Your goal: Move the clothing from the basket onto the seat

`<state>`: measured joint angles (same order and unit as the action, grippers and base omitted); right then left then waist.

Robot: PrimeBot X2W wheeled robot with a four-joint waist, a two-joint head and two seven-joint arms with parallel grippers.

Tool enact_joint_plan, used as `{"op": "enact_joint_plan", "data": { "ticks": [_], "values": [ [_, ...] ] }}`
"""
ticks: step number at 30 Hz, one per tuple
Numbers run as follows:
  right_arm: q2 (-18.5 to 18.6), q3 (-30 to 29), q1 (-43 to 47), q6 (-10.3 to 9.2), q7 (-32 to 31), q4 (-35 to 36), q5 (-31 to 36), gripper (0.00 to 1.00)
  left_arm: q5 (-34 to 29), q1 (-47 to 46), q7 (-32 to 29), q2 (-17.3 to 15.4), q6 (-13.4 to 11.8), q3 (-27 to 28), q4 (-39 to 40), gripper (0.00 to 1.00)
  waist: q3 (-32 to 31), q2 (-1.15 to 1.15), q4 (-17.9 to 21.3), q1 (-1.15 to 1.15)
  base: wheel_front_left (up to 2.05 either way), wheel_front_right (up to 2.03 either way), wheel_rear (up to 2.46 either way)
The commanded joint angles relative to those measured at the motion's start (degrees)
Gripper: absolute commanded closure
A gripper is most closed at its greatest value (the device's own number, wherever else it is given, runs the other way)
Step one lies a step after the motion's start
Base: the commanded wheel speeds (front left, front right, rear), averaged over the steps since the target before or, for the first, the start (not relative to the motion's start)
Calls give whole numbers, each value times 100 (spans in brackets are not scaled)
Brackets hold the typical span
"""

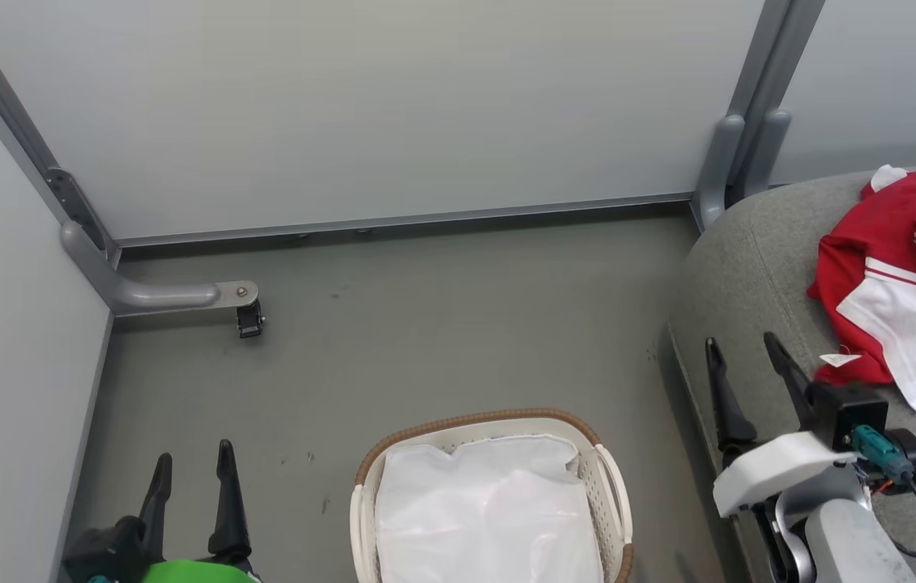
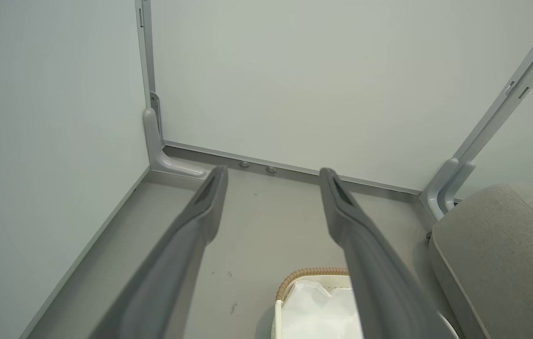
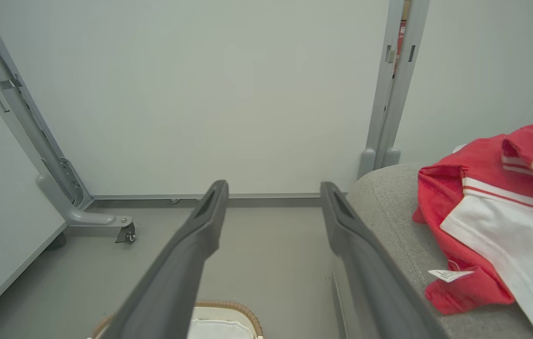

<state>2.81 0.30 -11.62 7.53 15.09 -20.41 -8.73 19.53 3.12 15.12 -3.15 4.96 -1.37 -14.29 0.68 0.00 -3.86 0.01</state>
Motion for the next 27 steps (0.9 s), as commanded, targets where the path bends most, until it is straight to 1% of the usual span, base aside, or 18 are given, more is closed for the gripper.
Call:
{"op": "enact_joint_plan", "data": {
  "ticks": [1, 6, 12, 16, 23, 25, 26, 27],
  "values": [
    [20, 35, 159, -8, 11, 86, -23, 0, -44, 109, 4, 14, 13, -17, 23, 0, -46, 0, -14, -1, 0, 0, 0],
    [20, 103, 423, -8, 10, 204, -242, 0, -71, 217, 4, 22, 4, -72, -16, 0, -78, 0, 46, -1, 0, 0, 0],
    [19, 118, 528, -8, 11, 214, -486, 0, -19, 196, 4, 25, -14, -122, -34, 0, -106, 0, 106, -1, 0, 0, 0],
    [18, 159, 526, -8, 11, 208, -519, 0, 11, 169, 4, 26, -35, -156, -27, 0, -100, 0, 135, -1, 0, 0, 0],
    [19, 152, 513, -8, 11, 215, -430, 0, -8, 119, 4, 25, -33, -164, 20, 0, -90, 0, 130, -1, 0, 0, 0],
    [17, 197, 510, -8, 11, 270, -136, 0, 22, 125, 4, 24, -17, -154, 68, 0, -86, 0, 112, -1, 0, 0, 0],
    [-2, 197, 469, 0, -1, 256, -99, 100, 10, 126, -1, 25, -21, -168, 78, 100, -87, 0, 114, -1, 0, 0, 0],
    [-18, 202, 473, 1, -3, 215, -96, 100, 13, 130, -3, 27, -22, -175, 35, 100, -86, 0, 113, -1, 0, 0, 0]
  ]
}}
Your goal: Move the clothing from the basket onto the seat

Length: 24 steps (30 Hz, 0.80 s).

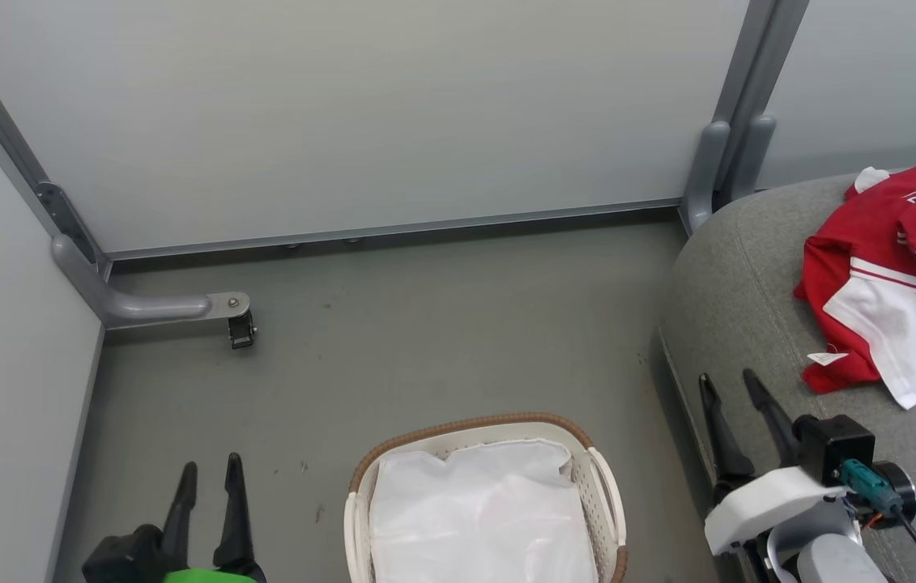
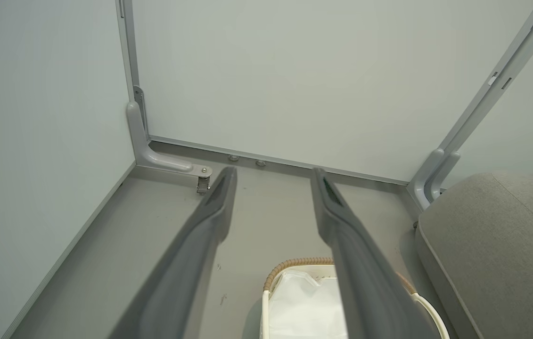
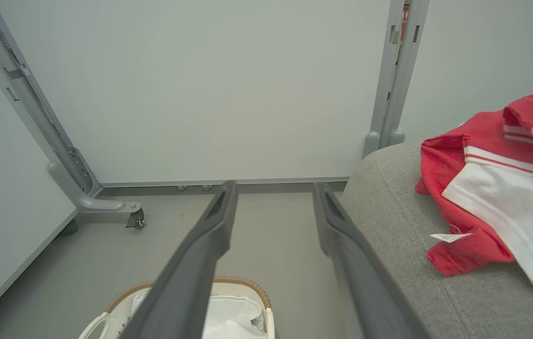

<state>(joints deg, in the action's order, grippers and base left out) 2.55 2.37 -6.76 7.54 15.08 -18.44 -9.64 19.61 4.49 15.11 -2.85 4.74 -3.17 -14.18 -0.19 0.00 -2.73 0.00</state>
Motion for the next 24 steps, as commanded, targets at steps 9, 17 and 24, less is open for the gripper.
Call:
{"op": "enact_joint_plan", "data": {
  "ticks": [9, 17, 24],
  "values": [
    [-12, -108, 27, -1, -232, -70, -773, 100, 684, -105, -208, 2, 26, 87, -104, 100, 2, 0, 15, 0, 0, 0, 0],
    [-6, -181, 44, -1, -431, 12, -1608, 100, 1413, -219, -423, 1, 55, 185, -83, 100, 4, 0, 32, 0, 0, 0, 0],
    [0, -251, 47, -2, -607, 67, -2305, 100, 2025, -316, -604, 0, 81, 268, -69, 100, 6, 0, 48, 0, 0, 0, 0]
  ]
}}
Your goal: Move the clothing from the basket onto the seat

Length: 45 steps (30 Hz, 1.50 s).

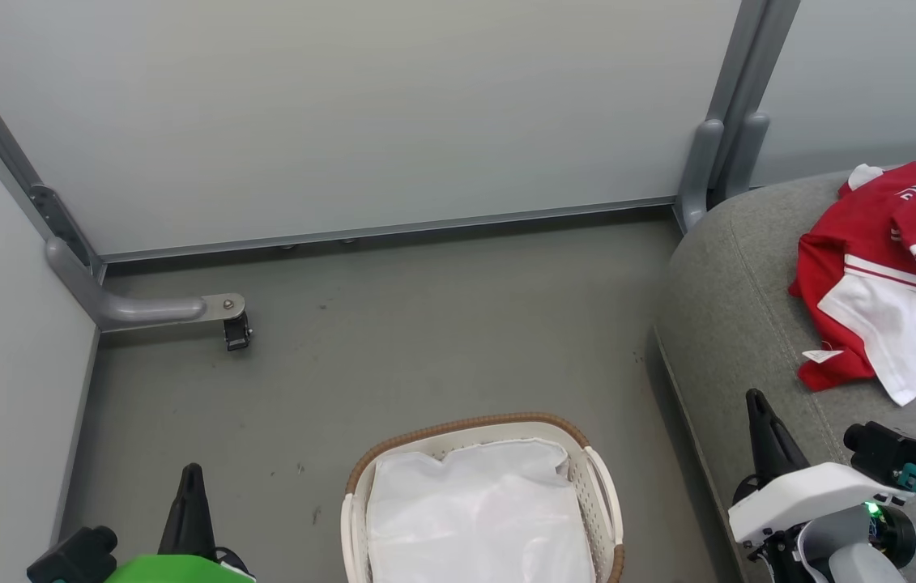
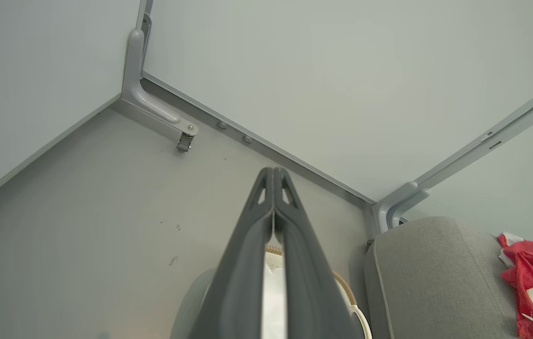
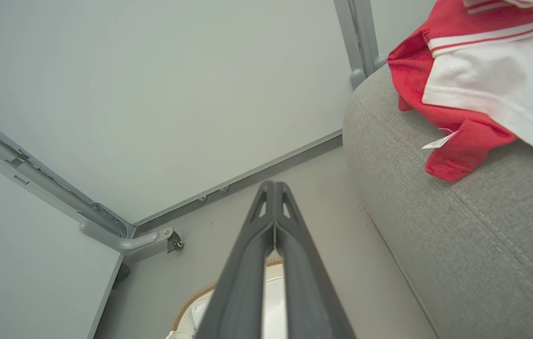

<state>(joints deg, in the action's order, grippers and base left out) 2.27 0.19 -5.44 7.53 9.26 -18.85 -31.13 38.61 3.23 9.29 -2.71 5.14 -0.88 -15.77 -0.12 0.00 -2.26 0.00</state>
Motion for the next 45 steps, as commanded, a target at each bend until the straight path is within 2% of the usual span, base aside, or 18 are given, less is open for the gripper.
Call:
{"op": "enact_joint_plan", "data": {
  "ticks": [1, 20, 45],
  "values": [
    [29, -40, -86, 0, -39, 113, -216, 100, 177, -198, -37, -15, 43, 46, 92, 100, 0, 0, 2, 0, 0, 0, 0],
    [42, -211, -94, -2, -450, 222, -1792, 100, 1562, -416, -453, -18, 97, 235, 121, 100, 6, 0, 44, 0, 0, 0, 0],
    [54, -390, -103, -4, -883, 332, -3427, 100, 3001, -635, -881, -22, 155, 431, 148, 100, 13, 0, 98, 0, 0, 0, 0]
  ]
}}
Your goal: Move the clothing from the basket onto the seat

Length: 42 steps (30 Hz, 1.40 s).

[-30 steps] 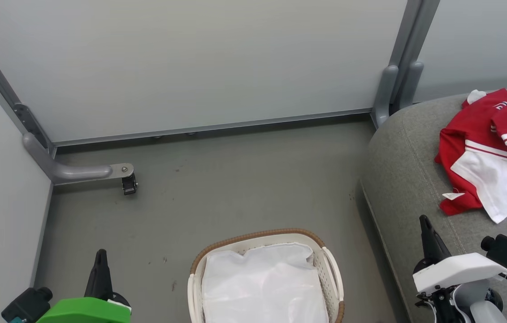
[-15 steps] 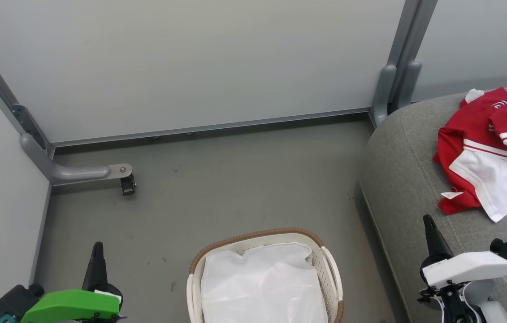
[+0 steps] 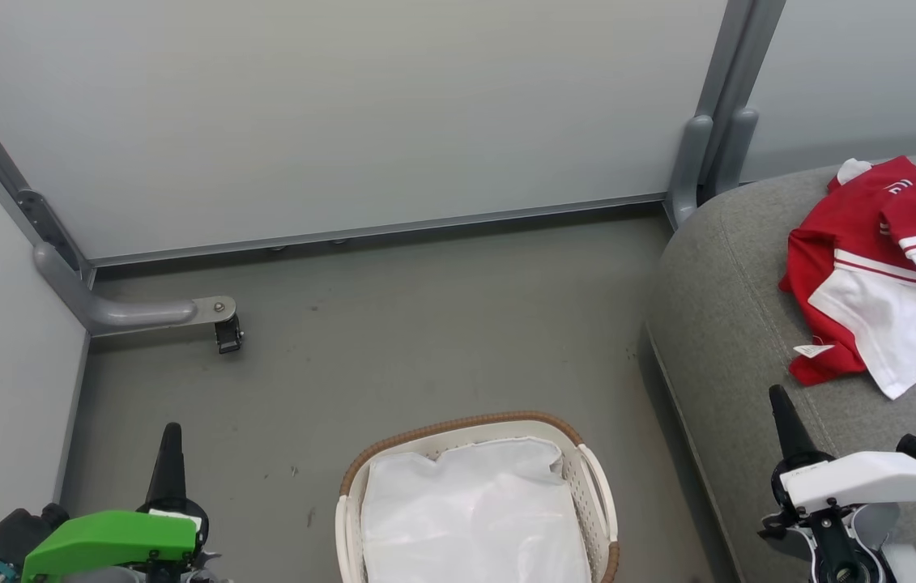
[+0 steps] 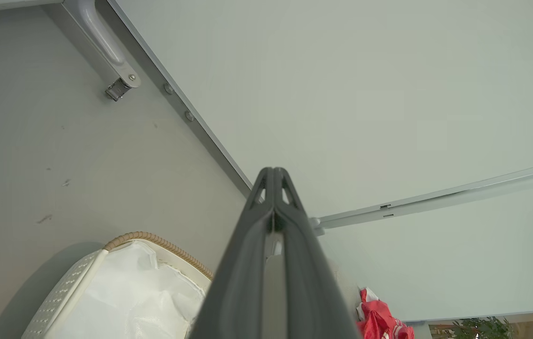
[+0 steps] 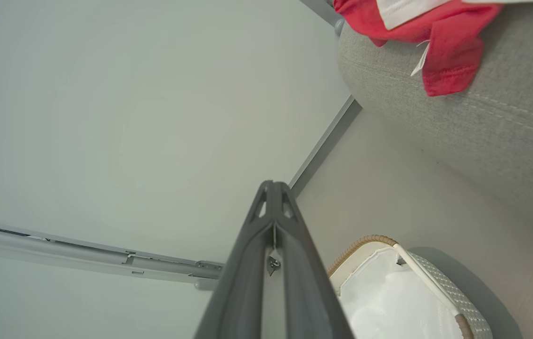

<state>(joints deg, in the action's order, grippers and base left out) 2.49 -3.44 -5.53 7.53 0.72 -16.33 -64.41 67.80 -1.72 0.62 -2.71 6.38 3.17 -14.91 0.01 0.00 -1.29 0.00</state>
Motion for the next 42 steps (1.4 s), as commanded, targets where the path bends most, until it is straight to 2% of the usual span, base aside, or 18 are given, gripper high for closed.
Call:
{"op": "enact_joint_plan", "data": {
  "ticks": [1, 42],
  "values": [
    [33, -33, -93, -4, -40, 84, -153, 100, 131, -147, -29, -22, 33, 32, 64, 100, 0, 0, 3, 0, 0, 0, 0],
    [49, -256, -91, -5, -583, 209, -2198, 100, 1931, -422, -571, -28, 107, 282, 87, 100, 12, 0, 93, 0, 0, 0, 0]
  ]
}}
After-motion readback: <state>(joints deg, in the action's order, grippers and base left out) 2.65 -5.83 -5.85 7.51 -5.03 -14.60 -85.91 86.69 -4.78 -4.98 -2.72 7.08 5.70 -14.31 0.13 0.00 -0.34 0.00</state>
